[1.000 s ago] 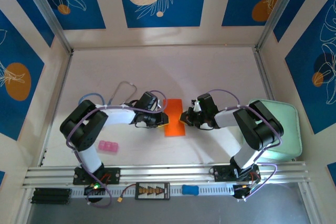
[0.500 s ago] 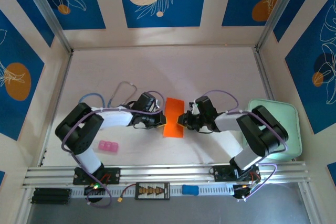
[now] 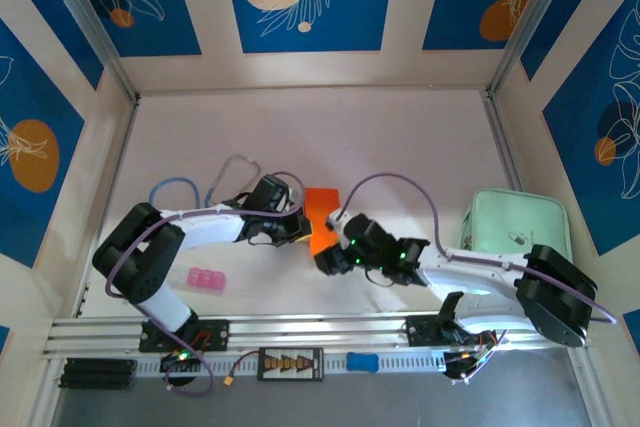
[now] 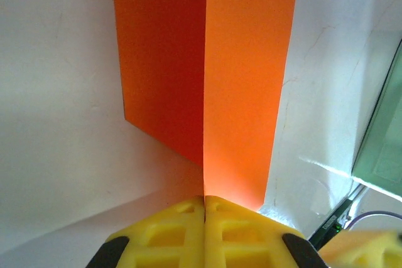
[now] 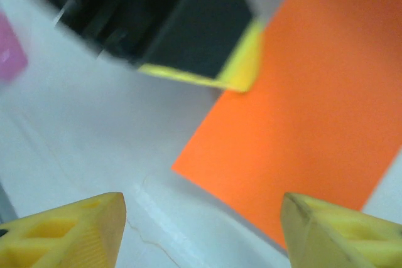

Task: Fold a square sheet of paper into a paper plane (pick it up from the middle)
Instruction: Third fold the triangle at the center of the table.

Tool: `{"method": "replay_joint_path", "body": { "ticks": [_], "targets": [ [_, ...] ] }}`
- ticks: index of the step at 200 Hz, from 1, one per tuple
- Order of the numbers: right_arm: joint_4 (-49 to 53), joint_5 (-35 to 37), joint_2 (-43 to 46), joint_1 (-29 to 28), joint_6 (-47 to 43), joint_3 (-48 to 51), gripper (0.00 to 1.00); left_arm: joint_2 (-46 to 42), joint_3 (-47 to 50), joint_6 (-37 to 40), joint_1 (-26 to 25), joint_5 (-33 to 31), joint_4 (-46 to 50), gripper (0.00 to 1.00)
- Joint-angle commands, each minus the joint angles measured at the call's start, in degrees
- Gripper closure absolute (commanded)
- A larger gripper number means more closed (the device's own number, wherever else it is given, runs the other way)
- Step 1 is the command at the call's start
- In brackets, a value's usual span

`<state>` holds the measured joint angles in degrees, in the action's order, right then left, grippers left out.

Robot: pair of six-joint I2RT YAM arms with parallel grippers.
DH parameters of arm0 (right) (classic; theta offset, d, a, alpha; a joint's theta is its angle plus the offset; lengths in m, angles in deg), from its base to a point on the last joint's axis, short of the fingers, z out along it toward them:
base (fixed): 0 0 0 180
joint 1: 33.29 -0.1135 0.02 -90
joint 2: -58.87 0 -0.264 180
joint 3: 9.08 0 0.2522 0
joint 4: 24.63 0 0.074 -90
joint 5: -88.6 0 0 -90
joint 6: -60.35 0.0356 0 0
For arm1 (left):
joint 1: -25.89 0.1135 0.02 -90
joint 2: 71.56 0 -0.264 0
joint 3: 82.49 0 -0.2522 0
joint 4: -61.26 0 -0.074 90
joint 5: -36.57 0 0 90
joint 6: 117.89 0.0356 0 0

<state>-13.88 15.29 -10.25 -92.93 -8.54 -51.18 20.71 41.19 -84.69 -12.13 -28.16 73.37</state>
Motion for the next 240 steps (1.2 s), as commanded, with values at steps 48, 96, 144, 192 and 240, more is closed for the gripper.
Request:
{"method": "replay_joint_path", "body": {
  "ticks": [48, 96, 144, 192, 240],
  "targets": [
    [-16.48, 25.09, -12.20, -12.81, -27.39, -0.71, 0.34, -1.92, 1.56, -4.15, 0.86, 3.81, -1.65, 1.00],
    [-19.27, 31.58, -17.95, -14.02, -28.09, -1.60, 0.40, -2.23, 1.70, -4.19, 0.93, 3.99, -1.69, 1.00],
    [-18.81, 31.16, -18.47, -14.06, -26.28, -1.40, 0.61, -2.17, 1.43, -3.96, 1.08, 4.07, -1.45, 1.00],
    [-17.80, 29.95, -16.76, -13.86, -24.46, -0.91, 0.70, -2.33, 1.08, -3.49, 1.08, 3.82, -0.79, 0.99],
    [-16.76, 28.84, -15.70, -13.32, -22.86, -0.79, 0.77, -2.88, 1.16, -3.32, 1.16, 3.57, -0.92, 0.99]
  ]
}}
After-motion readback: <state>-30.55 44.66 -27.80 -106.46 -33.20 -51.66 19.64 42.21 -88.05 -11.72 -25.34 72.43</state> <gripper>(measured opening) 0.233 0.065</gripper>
